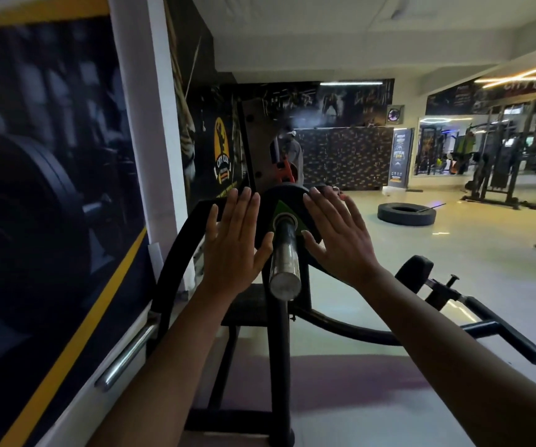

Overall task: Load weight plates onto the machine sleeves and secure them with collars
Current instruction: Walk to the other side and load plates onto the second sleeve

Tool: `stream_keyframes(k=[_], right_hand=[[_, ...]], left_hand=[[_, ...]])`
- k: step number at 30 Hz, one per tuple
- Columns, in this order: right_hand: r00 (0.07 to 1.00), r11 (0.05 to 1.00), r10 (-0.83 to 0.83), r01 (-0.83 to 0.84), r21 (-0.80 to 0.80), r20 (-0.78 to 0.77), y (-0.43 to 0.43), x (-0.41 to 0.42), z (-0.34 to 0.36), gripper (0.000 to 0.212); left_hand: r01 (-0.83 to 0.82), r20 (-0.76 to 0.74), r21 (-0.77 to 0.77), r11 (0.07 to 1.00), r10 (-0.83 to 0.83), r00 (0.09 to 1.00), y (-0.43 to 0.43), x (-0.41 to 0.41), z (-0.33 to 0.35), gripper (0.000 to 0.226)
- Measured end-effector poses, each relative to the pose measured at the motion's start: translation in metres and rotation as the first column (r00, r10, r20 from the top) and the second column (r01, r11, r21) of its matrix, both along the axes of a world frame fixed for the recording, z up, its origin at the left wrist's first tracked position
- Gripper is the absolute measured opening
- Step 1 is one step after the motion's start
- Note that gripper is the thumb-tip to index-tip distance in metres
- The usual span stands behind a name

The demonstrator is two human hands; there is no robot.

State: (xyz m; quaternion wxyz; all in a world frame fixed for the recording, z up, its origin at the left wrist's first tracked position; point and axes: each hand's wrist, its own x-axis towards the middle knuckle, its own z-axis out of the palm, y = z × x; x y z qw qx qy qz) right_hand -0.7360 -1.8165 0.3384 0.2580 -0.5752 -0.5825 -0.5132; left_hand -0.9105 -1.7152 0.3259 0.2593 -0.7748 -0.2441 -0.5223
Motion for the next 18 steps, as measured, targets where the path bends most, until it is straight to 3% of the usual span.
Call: stream_keyframes(k=[8,18], right_hand=[[0.998,0.999,0.046,-0.047,-0.020,-0.050,-0.069,0.007,0.002,0.052],[0.993,0.995,0.075,-0.081,-0.059,-0.095,-0.126,0.117,-0.008,0.054]], left_hand=[[0.022,0.015,0.001,1.000,-0.022,1.000,-0.080,0.011,0.007,0.057],[-0.025,-0.007,-0.018,1.000,0.025,1.000,-0.142,0.114,0.002,0.056]])
